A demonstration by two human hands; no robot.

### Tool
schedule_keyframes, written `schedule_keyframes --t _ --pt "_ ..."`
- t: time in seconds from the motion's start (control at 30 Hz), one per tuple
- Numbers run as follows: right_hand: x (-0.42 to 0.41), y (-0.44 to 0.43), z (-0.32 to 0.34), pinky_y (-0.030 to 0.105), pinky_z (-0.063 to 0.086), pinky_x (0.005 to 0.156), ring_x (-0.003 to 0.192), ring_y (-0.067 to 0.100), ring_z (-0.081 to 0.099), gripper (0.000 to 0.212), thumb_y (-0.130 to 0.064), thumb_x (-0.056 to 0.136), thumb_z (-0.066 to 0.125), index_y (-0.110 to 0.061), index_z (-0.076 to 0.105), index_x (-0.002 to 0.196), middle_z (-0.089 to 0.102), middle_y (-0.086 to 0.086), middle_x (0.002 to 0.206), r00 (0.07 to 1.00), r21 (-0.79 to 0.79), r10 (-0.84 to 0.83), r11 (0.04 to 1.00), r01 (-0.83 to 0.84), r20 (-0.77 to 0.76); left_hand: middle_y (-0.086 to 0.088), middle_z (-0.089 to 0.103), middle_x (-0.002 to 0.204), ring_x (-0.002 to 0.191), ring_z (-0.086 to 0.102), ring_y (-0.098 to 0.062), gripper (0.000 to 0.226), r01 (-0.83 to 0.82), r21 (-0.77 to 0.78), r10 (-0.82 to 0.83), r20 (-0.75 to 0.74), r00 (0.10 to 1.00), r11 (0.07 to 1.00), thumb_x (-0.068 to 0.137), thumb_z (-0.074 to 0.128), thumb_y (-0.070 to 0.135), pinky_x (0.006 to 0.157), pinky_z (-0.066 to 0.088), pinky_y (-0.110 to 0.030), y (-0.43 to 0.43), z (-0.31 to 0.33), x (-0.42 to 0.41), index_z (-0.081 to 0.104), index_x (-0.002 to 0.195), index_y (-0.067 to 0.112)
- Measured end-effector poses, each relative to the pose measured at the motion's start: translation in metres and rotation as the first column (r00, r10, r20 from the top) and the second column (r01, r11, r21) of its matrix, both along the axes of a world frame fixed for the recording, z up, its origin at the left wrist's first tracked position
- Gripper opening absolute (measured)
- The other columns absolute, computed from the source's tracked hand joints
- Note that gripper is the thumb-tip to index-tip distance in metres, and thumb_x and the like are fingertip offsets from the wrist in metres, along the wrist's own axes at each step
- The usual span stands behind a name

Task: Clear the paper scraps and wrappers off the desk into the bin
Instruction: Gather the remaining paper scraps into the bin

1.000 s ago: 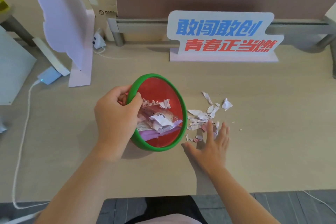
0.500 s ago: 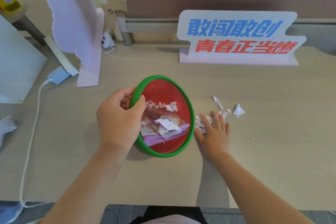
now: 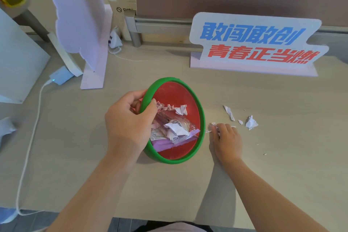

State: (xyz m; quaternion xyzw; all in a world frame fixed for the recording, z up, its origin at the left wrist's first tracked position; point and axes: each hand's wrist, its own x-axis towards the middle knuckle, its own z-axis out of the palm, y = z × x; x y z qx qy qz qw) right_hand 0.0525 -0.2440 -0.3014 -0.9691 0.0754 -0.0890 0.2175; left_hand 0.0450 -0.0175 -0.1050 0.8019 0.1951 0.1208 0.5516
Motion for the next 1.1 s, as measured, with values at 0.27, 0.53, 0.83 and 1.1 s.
schedule_keyframes --t 0.27,0.53,0.83,1.1 --pt "0.006 -0.004 0.006 0.036 0.038 0.061 0.084 0.034 0.058 0.024 -0.025 0.096 0.040 -0.006 0.056 0.101 0.065 0.012 0.090 0.959 -0.007 -0.031 1.000 0.030 -0.281 0.016 0.065 0.060 0.056 0.056 -0.002 0.025 -0.004 0.011 0.004 -0.027 1.000 1.000 0.078 0.072 0.019 0.057 0.046 -0.012 0.001 0.000 0.007 0.064 0.074 0.042" --pt "0.012 0.037 0.123 0.025 0.042 0.050 0.061 0.019 0.061 0.024 -0.037 0.094 0.046 -0.026 0.050 0.073 0.048 -0.006 0.057 0.960 0.665 -0.269 0.704 0.248 -0.074 0.012 0.070 0.070 0.069 0.065 -0.006 0.025 -0.006 0.000 0.006 -0.029 1.000 1.000 0.079 0.071 0.017 0.053 0.047 -0.011 -0.001 0.009 0.012 0.063 0.076 0.041" --pt "0.021 0.120 0.170 0.032 0.045 0.053 0.056 0.015 0.057 0.026 -0.037 0.093 0.049 -0.017 0.054 0.077 0.059 -0.004 0.061 0.947 0.463 0.318 0.835 -0.297 0.034 0.010 0.070 0.066 0.064 0.065 -0.008 0.030 0.018 -0.013 -0.018 0.018 1.000 1.000 0.080 0.068 0.012 0.052 0.044 -0.008 0.000 0.012 0.010 0.066 0.076 0.042" --pt "0.036 0.134 0.160 0.036 0.039 0.067 0.079 0.025 0.048 0.025 -0.034 0.092 0.047 -0.012 0.052 0.082 0.054 0.006 0.082 0.883 0.297 0.470 0.844 -0.447 -0.006 0.004 0.072 0.071 0.068 0.066 -0.018 0.038 0.046 0.021 -0.047 0.034 0.998 0.999 0.083 0.065 0.014 0.062 0.056 -0.026 0.009 0.010 0.005 0.066 0.066 0.048"
